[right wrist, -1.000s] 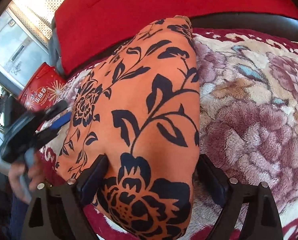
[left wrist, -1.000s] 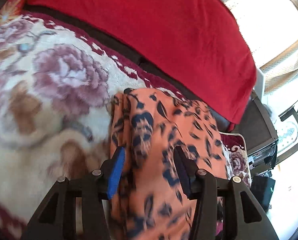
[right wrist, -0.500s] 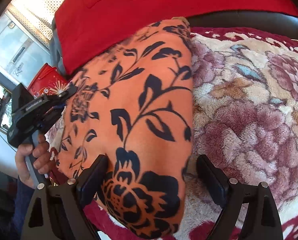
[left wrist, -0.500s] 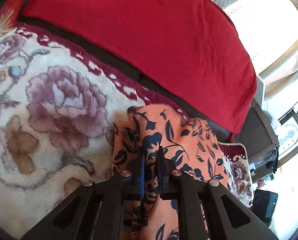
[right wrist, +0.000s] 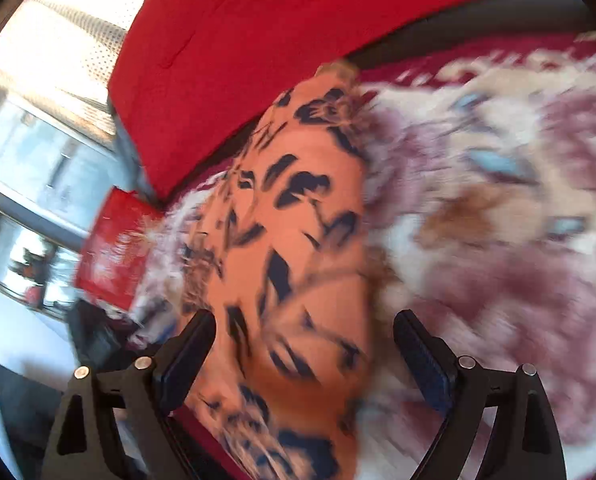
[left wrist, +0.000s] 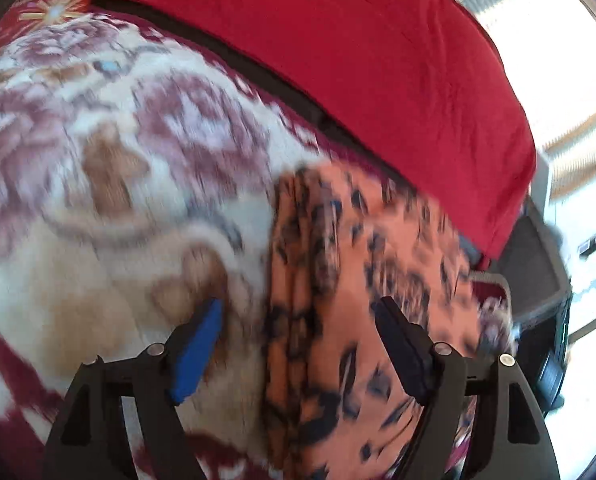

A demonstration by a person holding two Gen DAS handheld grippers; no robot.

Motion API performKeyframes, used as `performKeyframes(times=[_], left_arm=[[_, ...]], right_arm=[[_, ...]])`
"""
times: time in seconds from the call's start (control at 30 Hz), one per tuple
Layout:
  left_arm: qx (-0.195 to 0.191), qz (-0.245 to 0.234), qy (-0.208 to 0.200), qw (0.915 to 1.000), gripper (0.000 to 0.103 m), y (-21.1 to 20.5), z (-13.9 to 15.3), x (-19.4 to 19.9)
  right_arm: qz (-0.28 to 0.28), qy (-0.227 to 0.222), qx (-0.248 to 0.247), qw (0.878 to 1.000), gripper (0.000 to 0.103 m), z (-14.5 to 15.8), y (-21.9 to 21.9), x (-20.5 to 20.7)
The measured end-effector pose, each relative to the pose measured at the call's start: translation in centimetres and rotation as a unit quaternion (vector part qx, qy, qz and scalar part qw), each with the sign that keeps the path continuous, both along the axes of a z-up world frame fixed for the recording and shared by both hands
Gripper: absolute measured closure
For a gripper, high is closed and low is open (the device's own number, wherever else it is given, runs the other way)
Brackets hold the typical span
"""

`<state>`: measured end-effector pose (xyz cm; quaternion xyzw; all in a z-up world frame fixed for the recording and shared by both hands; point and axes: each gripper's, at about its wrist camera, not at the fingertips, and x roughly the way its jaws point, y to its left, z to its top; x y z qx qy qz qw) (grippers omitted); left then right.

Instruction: Fold small clothes

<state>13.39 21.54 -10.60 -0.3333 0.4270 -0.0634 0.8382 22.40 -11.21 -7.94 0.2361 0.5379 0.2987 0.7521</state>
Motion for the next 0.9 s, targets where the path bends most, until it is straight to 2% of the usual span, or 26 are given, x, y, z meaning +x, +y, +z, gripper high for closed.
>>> performKeyframes(times=[0.03, 0.07, 0.1, 0.13, 0.17, 0.23, 0.3, 0.37, 0.47, 0.57, 0.6, 0.63, 0.7, 0.77, 0.9], left_arm=[[0.006, -0.009, 0.009, 0.9999, 0.024, -0.5, -0.6, -0.1], [0.018, -0.013, 0.005, 0.9997, 0.024, -1.2, -0.9, -0.4], [0.036, -0.017, -0.001, 0.9992, 0.024, -1.8, -0.7, -0.4], [0.033, -0.029, -0.002, 0.999, 0.036, -2.2, -0.5, -0.3], [0.012, -0.042, -0.001, 0.999, 0.054, -2.4, -0.3, -0.1], [0.02, -0.049, -0.008, 0.9986, 0.054, -3.3, 0.7, 0.1], [0.025, -0.068, -0.016, 0.9973, 0.056, -4.7, 1.6, 0.4], [0.025, -0.088, -0.028, 0.9954, 0.056, -7.1, 2.7, 0.5], [0.027, -0.101, -0.044, 0.9935, 0.053, -10.3, 3.6, 0.3], [0.026, -0.099, -0.041, 0.9939, 0.048, -11.7, 4.3, -0.4], [0.03, -0.096, -0.044, 0.9939, 0.047, -11.6, 4.9, -0.9], [0.034, -0.094, -0.051, 0.9937, 0.047, -11.5, 5.7, -1.4], [0.048, -0.083, -0.067, 0.9932, 0.044, -9.9, 7.1, -2.7], [0.044, -0.079, -0.074, 0.9931, 0.043, -9.3, 8.4, -2.9], [0.058, -0.107, -0.068, 0.9902, 0.043, -10.3, 8.4, -2.4]], right_arm=[[0.028, 0.024, 0.011, 0.999, 0.021, -0.9, 1.4, 1.0], [0.039, 0.031, -0.015, 0.999, 0.031, -1.2, 2.3, 1.4], [0.049, 0.027, -0.038, 0.998, 0.032, -1.1, 3.1, 1.6], [0.062, 0.018, -0.052, 0.997, 0.044, -0.4, 3.6, 1.6], [0.072, 0.003, -0.068, 0.995, 0.06, 0.7, 3.8, 1.4], [0.082, -0.044, -0.1, 0.991, 0.067, 3.5, 3.7, 0.6], [0.07, -0.096, -0.143, 0.983, 0.067, 6.3, 3.1, -1.0], [0.037, -0.118, -0.152, 0.981, 0.068, 8.1, 1.0, -2.6], [0.006, -0.083, -0.109, 0.991, 0.066, 6.7, -4.4, -3.2], [-0.055, -0.017, -0.084, 0.995, 0.051, 2.1, -9.9, -2.5], [-0.077, -0.009, -0.068, 0.995, 0.046, 1.2, -11.6, -2.6], [-0.09, -0.011, -0.047, 0.995, 0.037, 1.0, -12.8, -2.9], [-0.114, -0.026, -0.04, 0.992, 0.036, 1.6, -14.5, -3.4], [-0.129, -0.046, -0.038, 0.99, 0.035, 2.8, -15.6, -3.9], [-0.131, -0.072, -0.024, 0.989, 0.032, 4.6, -15.2, -5.2]])
